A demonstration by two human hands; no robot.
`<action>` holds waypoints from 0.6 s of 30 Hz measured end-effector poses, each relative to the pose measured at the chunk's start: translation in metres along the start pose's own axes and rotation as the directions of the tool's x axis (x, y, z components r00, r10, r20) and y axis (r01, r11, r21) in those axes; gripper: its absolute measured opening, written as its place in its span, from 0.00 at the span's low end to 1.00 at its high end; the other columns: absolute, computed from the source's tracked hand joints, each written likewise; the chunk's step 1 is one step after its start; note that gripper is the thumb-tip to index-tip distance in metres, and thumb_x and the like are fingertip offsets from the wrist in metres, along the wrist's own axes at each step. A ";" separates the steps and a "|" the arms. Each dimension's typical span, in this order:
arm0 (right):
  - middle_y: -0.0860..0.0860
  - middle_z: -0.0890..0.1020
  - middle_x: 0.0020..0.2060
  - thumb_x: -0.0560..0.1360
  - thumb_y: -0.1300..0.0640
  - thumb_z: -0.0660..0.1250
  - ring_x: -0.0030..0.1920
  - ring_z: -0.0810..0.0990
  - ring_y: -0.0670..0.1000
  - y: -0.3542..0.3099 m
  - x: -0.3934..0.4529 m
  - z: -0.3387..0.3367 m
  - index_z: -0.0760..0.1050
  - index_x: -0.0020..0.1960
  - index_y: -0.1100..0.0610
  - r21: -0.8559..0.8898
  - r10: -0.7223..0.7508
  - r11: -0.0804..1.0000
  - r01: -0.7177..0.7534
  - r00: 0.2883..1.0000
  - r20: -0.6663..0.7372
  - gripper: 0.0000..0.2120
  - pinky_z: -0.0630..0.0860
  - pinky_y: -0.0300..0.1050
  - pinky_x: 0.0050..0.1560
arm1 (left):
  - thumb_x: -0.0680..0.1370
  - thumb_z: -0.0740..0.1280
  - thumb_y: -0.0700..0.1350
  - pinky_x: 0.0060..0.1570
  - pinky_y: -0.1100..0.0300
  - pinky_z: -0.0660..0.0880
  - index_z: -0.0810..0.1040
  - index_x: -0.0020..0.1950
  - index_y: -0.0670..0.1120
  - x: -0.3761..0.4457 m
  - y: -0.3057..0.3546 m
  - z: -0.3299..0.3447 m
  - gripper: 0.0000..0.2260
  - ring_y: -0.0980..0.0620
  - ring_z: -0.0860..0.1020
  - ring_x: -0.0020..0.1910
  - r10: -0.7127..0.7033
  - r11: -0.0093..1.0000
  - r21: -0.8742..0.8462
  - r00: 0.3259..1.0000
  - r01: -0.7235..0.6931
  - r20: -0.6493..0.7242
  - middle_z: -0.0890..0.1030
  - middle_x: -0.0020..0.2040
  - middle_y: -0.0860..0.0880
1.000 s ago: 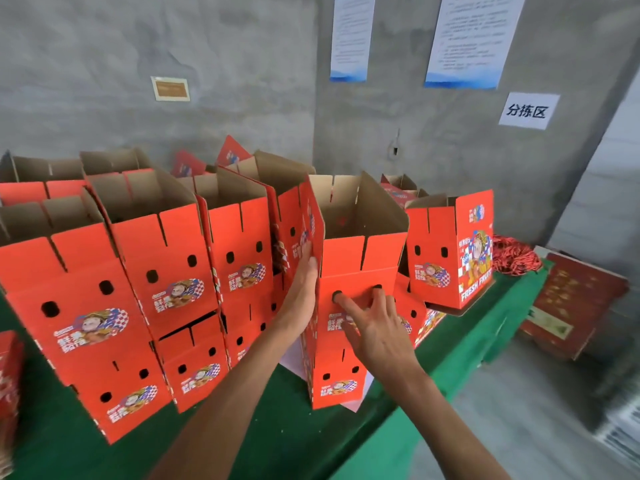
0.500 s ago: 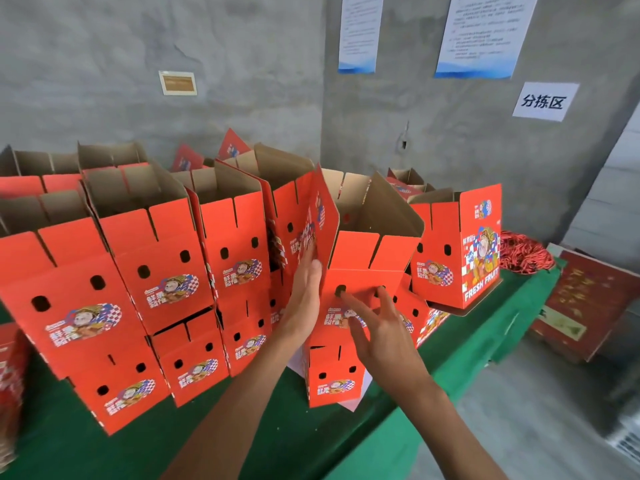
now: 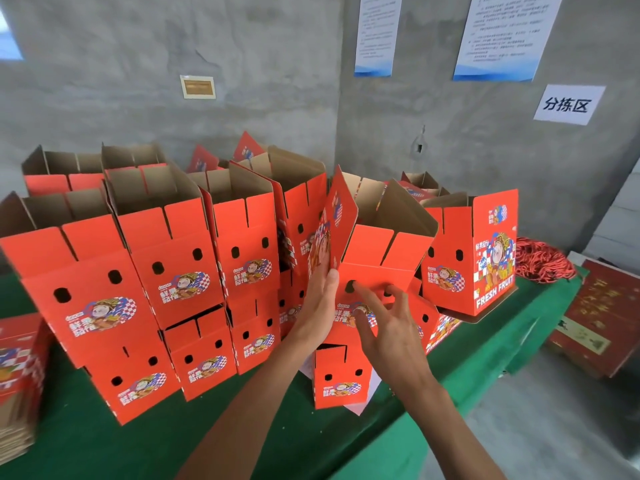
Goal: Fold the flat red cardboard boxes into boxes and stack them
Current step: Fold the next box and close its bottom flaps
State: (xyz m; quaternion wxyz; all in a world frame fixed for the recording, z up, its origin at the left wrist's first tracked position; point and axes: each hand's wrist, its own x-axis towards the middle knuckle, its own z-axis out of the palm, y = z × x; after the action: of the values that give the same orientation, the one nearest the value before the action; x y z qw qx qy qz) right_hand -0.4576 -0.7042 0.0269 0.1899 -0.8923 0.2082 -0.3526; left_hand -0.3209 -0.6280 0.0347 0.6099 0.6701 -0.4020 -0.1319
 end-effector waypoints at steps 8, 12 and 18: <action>0.57 0.64 0.71 0.82 0.50 0.67 0.66 0.69 0.56 -0.002 0.007 0.003 0.68 0.76 0.38 -0.091 -0.099 0.991 0.096 0.995 -0.023 0.24 0.80 0.51 0.51 | 0.78 0.47 0.76 0.80 0.55 0.50 0.50 0.81 0.69 -0.004 -0.011 0.003 0.32 0.72 0.52 0.78 -0.052 0.987 -0.155 0.998 0.047 -0.030 0.55 0.79 0.72; 0.59 0.67 0.71 0.79 0.54 0.71 0.68 0.70 0.59 -0.002 0.004 0.003 0.71 0.74 0.41 -0.087 -0.157 0.985 0.152 0.986 -0.053 0.25 0.80 0.53 0.53 | 0.80 0.49 0.74 0.71 0.67 0.56 0.54 0.76 0.75 -0.011 -0.014 0.006 0.24 0.78 0.56 0.73 -0.069 0.981 -0.185 0.996 0.057 -0.056 0.59 0.72 0.81; 0.57 0.66 0.70 0.79 0.53 0.71 0.66 0.72 0.58 0.001 0.006 0.006 0.72 0.74 0.42 -0.048 -0.176 0.984 0.173 0.982 -0.064 0.24 0.80 0.52 0.54 | 0.84 0.48 0.68 0.77 0.50 0.58 0.54 0.82 0.66 -0.007 -0.009 0.006 0.26 0.61 0.58 0.80 0.032 0.982 -0.182 0.990 -0.058 -0.140 0.61 0.81 0.64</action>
State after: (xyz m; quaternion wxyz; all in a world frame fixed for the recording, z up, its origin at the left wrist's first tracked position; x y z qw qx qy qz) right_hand -0.4500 -0.7074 0.0258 0.1324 -0.8984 0.1430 -0.3936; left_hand -0.3258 -0.6274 0.0224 0.6985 0.6085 -0.3606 -0.1088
